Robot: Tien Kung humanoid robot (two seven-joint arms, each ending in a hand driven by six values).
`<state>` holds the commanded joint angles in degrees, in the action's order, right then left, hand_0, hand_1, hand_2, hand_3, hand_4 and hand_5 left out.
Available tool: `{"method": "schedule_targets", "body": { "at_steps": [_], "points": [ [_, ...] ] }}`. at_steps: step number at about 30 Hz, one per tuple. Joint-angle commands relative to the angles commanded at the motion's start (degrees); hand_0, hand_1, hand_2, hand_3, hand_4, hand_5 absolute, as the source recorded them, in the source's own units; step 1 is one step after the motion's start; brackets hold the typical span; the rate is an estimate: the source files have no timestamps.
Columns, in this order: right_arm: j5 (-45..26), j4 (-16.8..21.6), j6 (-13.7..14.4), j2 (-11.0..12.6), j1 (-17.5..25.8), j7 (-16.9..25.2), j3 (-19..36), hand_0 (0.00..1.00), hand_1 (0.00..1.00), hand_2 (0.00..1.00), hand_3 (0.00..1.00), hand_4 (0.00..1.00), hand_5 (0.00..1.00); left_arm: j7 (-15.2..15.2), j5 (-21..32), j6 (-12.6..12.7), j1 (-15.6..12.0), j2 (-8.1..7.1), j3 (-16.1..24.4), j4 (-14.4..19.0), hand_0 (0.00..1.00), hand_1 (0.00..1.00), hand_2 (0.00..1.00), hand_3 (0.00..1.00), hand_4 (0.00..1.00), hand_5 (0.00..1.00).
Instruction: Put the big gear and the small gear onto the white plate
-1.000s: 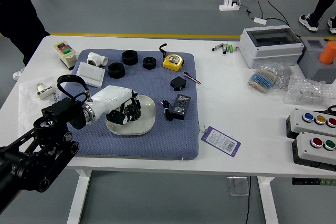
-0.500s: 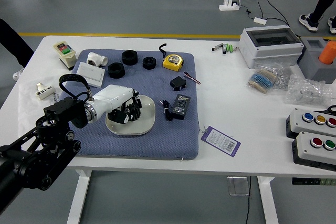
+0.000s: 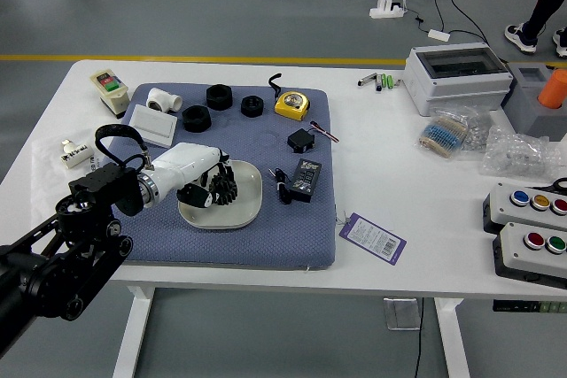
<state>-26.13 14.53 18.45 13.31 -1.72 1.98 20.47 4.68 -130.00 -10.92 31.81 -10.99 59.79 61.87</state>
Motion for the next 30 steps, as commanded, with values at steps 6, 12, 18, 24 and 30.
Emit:
{"method": "schedule_targets", "body": {
  "at_steps": [6,12,18,24,30],
  "points": [
    [0.1,0.0,0.0,0.0,-0.2,-0.1,0.1,0.702,0.708,0.735,0.561,0.792,0.650,-0.1,0.0,0.2,0.1,-0.06,0.3,-0.1,0.330,0.394,0.454,0.506,0.278,0.002],
    [0.1,0.0,0.0,0.0,-0.3,-0.1,0.2,0.701,0.709,0.735,0.562,0.792,0.649,-0.1,0.0,0.7,0.2,0.00,0.5,-0.2,0.349,0.431,0.508,0.555,0.911,0.059],
    [0.2,0.0,-0.1,0.1,-0.3,-0.1,0.3,0.700,0.708,0.734,0.561,0.792,0.650,0.0,0.0,0.3,0.2,-0.08,0.6,-0.1,0.352,0.443,0.532,0.572,0.946,0.077],
    [0.2,0.0,-0.1,0.1,-0.4,-0.1,0.5,0.701,0.708,0.735,0.561,0.792,0.650,0.0,0.0,-0.1,0.2,-0.11,0.5,0.2,0.358,0.484,0.569,0.605,0.987,0.100],
    [0.3,0.0,-0.1,0.0,-0.4,-0.2,0.4,0.700,0.707,0.734,0.561,0.792,0.650,0.2,0.0,0.3,0.2,-0.13,0.8,0.3,0.365,0.505,0.606,0.625,0.997,0.108]
  ]
}}
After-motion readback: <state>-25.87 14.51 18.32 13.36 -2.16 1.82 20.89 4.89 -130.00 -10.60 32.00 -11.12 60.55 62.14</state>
